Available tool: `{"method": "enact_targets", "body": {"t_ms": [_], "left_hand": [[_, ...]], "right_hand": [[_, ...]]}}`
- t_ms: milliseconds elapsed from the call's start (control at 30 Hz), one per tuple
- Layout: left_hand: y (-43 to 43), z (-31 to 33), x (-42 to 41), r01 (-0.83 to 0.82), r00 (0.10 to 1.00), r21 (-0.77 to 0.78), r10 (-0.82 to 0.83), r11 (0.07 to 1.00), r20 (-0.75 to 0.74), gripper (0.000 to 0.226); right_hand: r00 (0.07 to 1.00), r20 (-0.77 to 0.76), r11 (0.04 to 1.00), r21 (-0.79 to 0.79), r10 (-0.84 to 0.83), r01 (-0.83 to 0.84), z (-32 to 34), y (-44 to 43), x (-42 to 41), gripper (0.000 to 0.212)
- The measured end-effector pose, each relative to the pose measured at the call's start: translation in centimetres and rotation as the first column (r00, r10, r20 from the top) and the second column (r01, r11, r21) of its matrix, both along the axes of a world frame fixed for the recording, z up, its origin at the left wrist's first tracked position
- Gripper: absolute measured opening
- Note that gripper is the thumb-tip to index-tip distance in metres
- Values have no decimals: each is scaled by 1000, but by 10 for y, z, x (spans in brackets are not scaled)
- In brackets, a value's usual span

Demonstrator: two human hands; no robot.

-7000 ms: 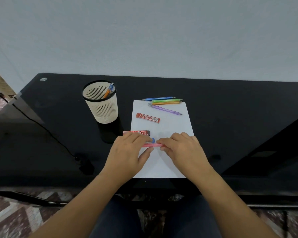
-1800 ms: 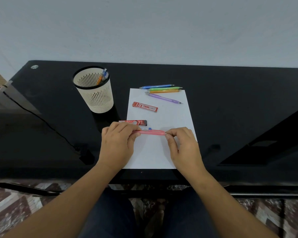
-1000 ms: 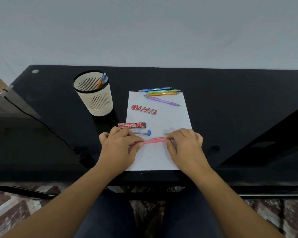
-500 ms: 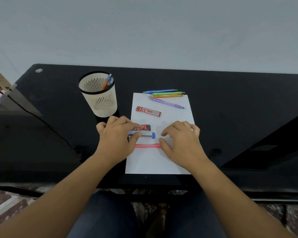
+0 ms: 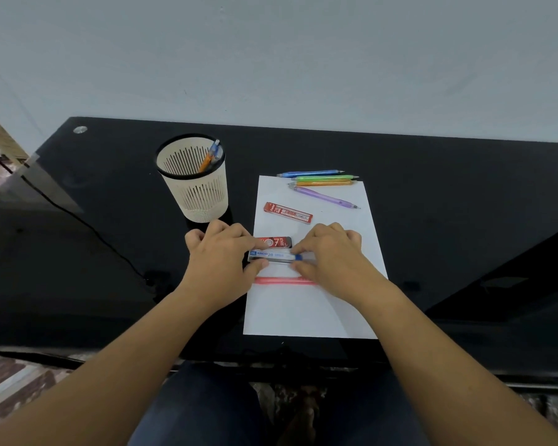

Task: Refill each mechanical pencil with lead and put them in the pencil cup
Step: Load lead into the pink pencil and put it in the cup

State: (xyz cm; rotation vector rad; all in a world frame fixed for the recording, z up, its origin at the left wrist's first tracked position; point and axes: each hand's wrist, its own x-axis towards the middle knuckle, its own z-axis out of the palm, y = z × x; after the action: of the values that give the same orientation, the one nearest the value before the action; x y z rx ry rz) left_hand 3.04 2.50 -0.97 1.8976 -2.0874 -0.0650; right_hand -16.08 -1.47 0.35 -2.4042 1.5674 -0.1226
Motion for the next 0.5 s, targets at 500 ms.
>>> {"method": "enact_targets", "body": {"t_ms": [500], "left_hand": [[4,27,-15,147,988,61,-150,987,47,43]], "right_hand": [[994,-74,988,-128,76,-85,26,19,-23,29]]}}
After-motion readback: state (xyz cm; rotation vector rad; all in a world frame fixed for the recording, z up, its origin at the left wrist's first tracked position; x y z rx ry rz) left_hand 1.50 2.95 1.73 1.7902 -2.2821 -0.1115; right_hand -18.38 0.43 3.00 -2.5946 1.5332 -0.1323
